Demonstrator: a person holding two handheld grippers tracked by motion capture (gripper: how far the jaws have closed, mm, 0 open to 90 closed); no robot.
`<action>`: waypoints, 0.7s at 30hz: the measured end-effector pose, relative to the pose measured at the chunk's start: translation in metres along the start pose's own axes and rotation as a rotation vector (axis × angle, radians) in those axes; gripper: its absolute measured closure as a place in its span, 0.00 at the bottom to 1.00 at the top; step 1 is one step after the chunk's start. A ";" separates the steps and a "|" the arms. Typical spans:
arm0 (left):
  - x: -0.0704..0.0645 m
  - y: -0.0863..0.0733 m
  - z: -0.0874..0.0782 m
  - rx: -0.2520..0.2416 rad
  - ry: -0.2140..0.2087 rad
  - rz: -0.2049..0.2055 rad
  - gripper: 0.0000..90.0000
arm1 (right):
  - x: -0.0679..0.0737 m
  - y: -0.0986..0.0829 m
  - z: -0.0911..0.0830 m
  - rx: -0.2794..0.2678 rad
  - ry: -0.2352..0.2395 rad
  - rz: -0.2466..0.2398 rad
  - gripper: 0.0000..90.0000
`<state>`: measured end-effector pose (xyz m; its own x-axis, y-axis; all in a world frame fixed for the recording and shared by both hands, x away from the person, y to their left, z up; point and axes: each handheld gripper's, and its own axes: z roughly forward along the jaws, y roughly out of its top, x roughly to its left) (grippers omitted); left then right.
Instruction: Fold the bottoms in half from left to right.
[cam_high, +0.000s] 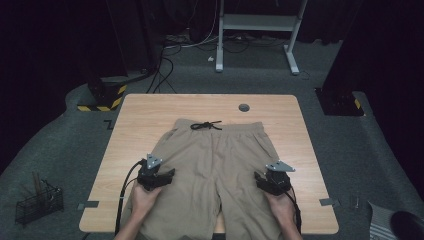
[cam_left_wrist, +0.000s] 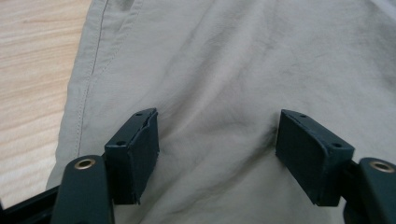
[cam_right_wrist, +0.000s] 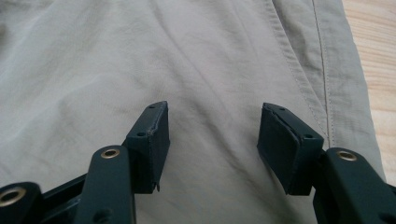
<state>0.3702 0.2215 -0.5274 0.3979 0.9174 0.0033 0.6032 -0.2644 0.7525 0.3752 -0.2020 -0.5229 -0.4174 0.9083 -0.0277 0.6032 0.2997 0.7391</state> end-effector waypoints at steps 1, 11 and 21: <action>0.000 -0.003 -0.003 -0.003 -0.012 0.002 0.34 | 0.000 -0.001 -0.001 0.002 0.002 0.003 0.48; 0.004 -0.004 -0.013 0.013 -0.044 -0.007 0.36 | 0.002 -0.001 -0.005 0.026 0.014 -0.003 0.43; 0.000 0.037 0.012 0.001 -0.075 -0.039 0.35 | 0.008 0.033 0.013 0.014 0.070 0.030 0.46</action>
<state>0.4004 0.2084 -0.5076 0.4246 0.9022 -0.0753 0.6199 -0.2291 0.7505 0.4008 -0.1814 -0.5074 -0.4452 0.8944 0.0419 0.6255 0.2771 0.7294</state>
